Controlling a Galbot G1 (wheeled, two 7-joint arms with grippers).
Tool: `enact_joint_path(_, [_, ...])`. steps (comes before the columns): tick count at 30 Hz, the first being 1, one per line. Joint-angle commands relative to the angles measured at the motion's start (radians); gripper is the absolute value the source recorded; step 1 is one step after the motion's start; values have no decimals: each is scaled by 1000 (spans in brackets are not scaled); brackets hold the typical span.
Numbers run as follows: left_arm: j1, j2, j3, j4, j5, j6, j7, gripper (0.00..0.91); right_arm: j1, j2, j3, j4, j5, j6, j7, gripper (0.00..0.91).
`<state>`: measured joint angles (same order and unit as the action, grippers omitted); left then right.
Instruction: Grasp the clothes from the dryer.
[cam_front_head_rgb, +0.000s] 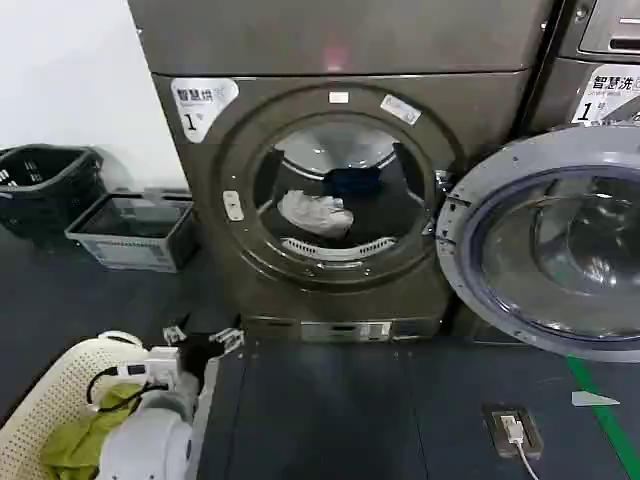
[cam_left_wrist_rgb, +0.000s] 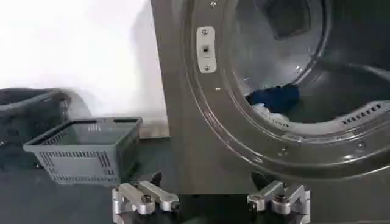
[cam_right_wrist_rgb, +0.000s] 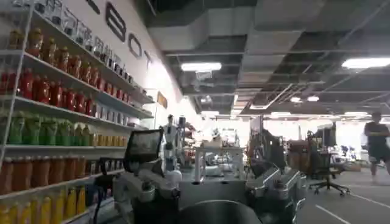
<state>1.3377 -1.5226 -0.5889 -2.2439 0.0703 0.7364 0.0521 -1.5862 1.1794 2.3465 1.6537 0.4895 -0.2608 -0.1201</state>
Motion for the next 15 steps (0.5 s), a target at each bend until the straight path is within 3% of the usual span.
enact_joint_path(1, [0,1,2,0,0,49,1,907,-2,-1,-31,-13,-11,73,44,907])
enact_joint_path(15, [2,6,3,-10,-2,49,4,907,-1,5,-35,-21,13,68,58,907])
